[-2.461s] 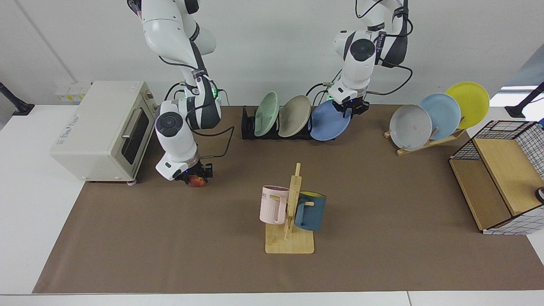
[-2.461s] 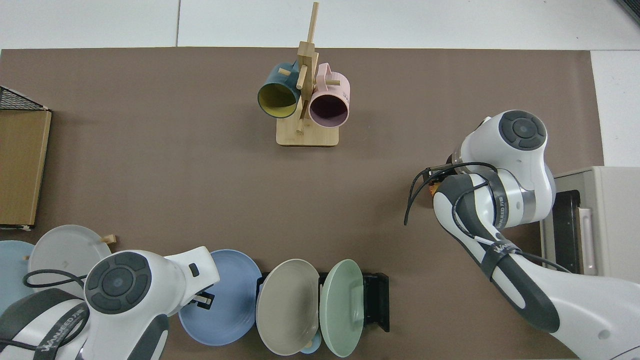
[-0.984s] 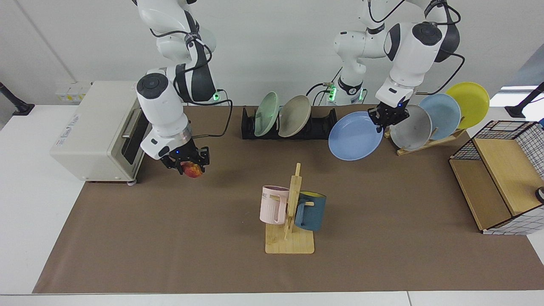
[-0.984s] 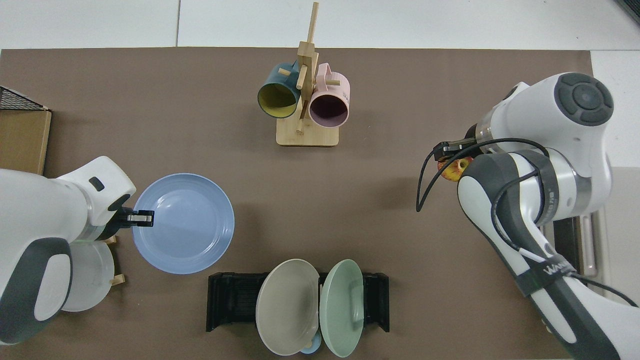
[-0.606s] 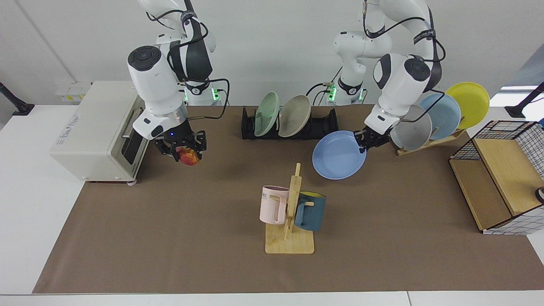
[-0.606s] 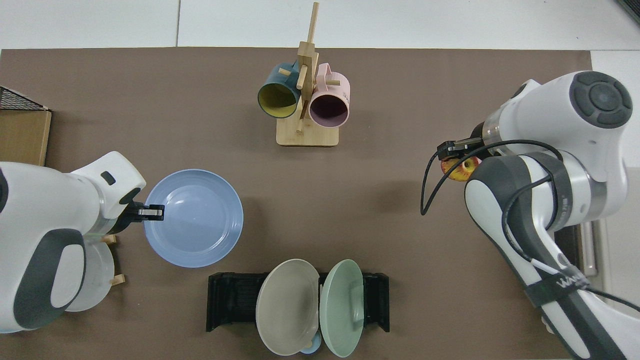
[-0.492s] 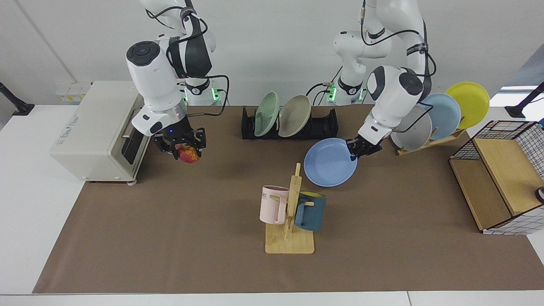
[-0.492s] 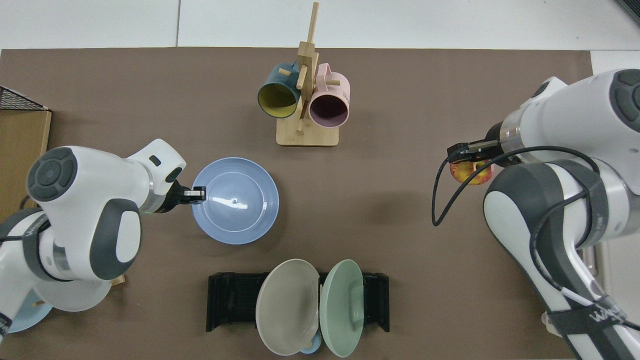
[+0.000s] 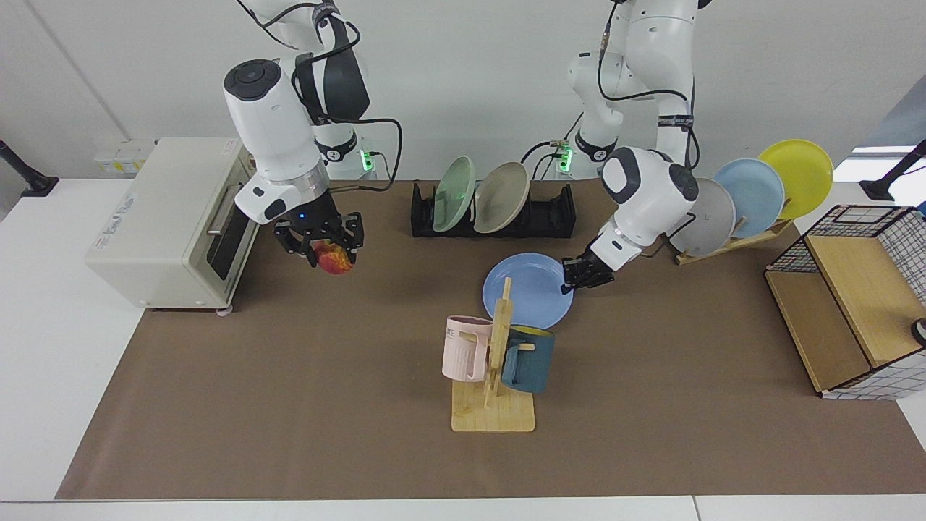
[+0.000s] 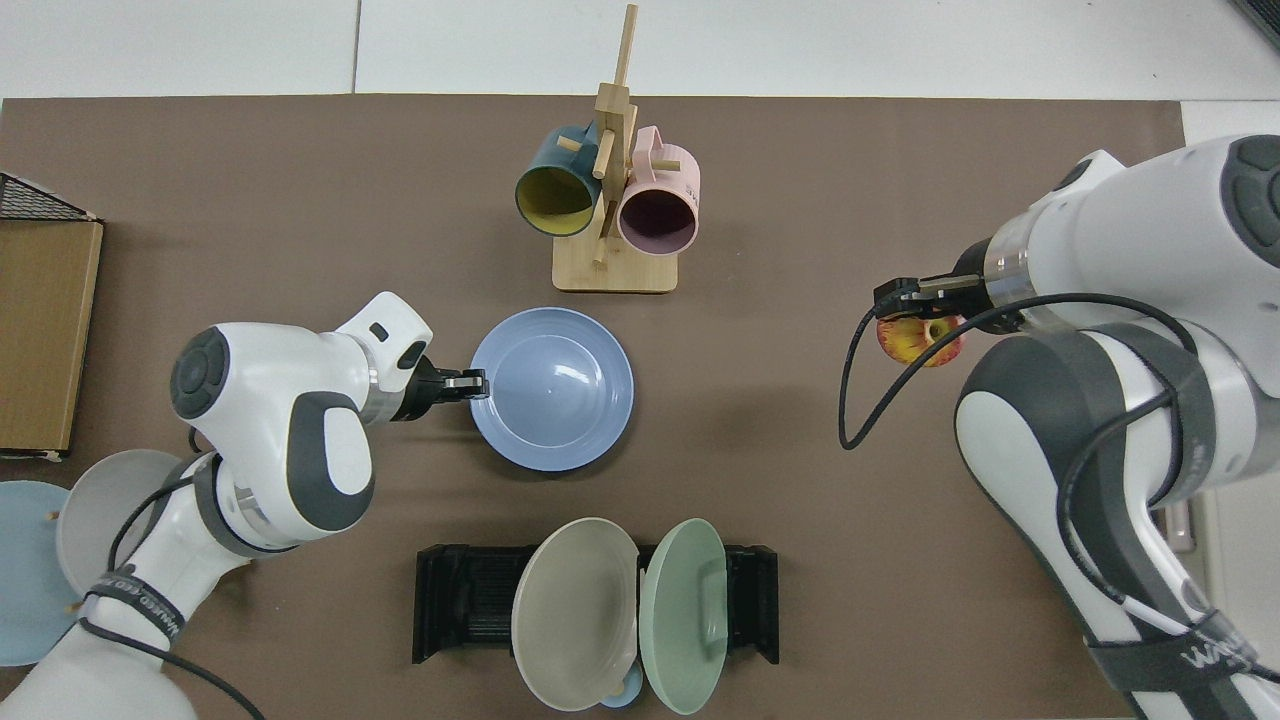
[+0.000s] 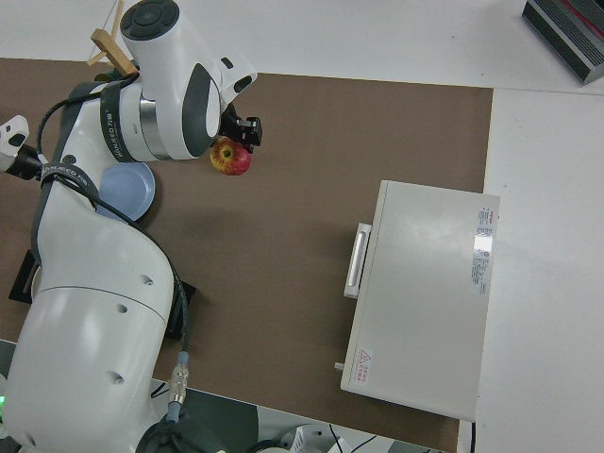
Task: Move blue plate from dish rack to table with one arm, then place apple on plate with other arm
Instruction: 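Set the blue plate on the table while the right gripper carries the apple, then lower the apple onto the blue plate and open the right gripper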
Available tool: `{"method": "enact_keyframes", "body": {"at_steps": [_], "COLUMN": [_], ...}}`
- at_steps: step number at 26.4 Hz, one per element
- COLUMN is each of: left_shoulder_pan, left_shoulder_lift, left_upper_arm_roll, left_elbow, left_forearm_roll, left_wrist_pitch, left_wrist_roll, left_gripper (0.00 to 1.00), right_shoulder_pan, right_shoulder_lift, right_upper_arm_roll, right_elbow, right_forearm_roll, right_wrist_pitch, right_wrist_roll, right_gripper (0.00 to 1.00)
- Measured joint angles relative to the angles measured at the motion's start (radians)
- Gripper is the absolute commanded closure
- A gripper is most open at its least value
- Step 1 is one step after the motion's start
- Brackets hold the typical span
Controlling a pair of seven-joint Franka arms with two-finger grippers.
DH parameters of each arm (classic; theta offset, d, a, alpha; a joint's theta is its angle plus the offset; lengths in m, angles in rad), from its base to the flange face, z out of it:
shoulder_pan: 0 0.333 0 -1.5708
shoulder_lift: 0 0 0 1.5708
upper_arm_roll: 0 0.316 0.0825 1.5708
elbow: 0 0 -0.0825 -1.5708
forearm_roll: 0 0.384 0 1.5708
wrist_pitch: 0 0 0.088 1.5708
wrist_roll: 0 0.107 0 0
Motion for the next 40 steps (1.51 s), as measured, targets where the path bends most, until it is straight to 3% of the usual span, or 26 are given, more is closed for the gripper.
{"method": "enact_keyframes", "body": {"at_steps": [1, 2, 3, 12, 20, 27, 33, 40], "left_shoulder_pan": [-0.018, -0.031, -0.04, -0.053, -0.049, -0.043, -0.024, 0.059], "left_shoulder_lift": [0.015, 0.027, 0.035, 0.04, -0.049, -0.096, -0.125, -0.171], "left_upper_arm_roll": [-0.003, -0.006, -0.008, -0.024, 0.018, 0.043, 0.122, 0.171], "left_elbow": [-0.007, -0.011, -0.011, -0.007, 0.012, 0.043, 0.132, 0.181], "left_forearm_roll": [-0.026, -0.05, -0.071, -0.079, 0.296, 0.545, 0.615, 0.682], "left_wrist_pitch": [0.034, 0.057, 0.071, 0.08, -0.043, -0.123, -0.288, -0.374], "left_wrist_roll": [0.003, 0.006, 0.012, 0.021, -0.154, -0.241, -0.184, 0.01], "left_gripper": [0.82, 0.37, 0.0, 0.0, 0.0, 0.0, 0.0, 0.0], "right_shoulder_pan": [0.0, 0.0, 0.0, 0.025, 0.106, 0.167, 0.242, 0.318], "right_shoulder_lift": [0.0, -0.001, -0.001, -0.001, 0.004, 0.038, 0.08, 0.113], "right_upper_arm_roll": [0.0, 0.0, 0.0, 0.004, 0.007, 0.009, 0.011, 0.011], "right_elbow": [0.002, 0.003, 0.003, 0.006, 0.005, 0.003, 0.003, 0.0], "right_forearm_roll": [0.0, 0.0, 0.0, 0.009, 0.036, 0.081, 0.082, 0.082], "right_wrist_pitch": [0.0, 0.0, 0.0, 0.0, 0.013, 0.078, 0.131, 0.188], "right_wrist_roll": [0.0, 0.0, 0.0, 0.061, 0.191, 0.254, 0.355, 0.458], "right_gripper": [1.0, 1.0, 1.0, 1.0, 1.0, 1.0, 1.0, 1.0]}}
